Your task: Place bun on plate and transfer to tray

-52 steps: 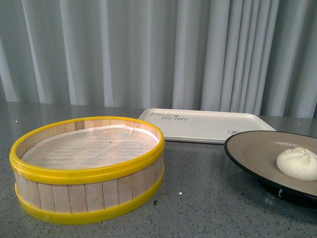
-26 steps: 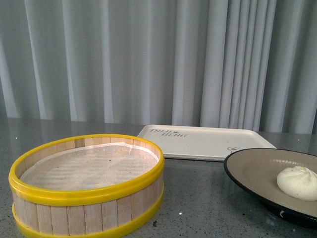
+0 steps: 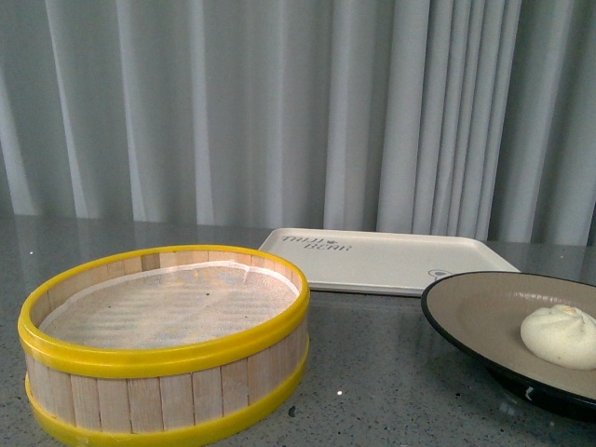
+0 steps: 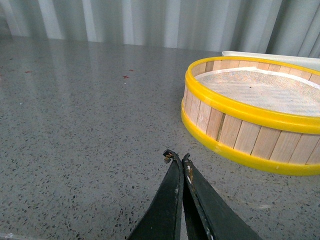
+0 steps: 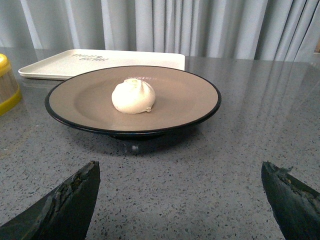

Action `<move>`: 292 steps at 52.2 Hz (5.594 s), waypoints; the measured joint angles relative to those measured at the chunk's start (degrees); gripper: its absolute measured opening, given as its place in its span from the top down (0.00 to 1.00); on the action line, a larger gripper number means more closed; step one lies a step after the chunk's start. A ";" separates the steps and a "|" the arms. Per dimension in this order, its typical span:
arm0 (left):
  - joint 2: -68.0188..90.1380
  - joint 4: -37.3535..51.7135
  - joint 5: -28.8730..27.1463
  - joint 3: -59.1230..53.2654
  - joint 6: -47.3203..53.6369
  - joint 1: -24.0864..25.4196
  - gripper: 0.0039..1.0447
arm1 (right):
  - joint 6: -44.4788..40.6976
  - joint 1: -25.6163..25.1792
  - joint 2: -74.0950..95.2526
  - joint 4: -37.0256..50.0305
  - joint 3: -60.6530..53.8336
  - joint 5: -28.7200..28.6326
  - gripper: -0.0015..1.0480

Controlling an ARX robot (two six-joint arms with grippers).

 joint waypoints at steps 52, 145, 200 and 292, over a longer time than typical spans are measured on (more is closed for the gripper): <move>-21.29 -21.59 0.09 0.00 0.00 0.00 0.91 | -0.02 0.00 0.00 0.00 0.00 0.00 0.08; -21.31 -21.59 0.09 0.00 0.02 0.00 0.06 | -75.58 -0.66 51.19 -10.51 33.27 -15.65 0.08; -21.31 -21.59 0.09 0.00 0.02 0.00 0.06 | -85.11 0.92 71.93 -10.54 42.01 -18.97 0.48; -21.31 -21.59 0.09 0.00 0.02 0.00 0.06 | -96.48 -0.98 111.16 -1.46 88.91 -23.76 0.97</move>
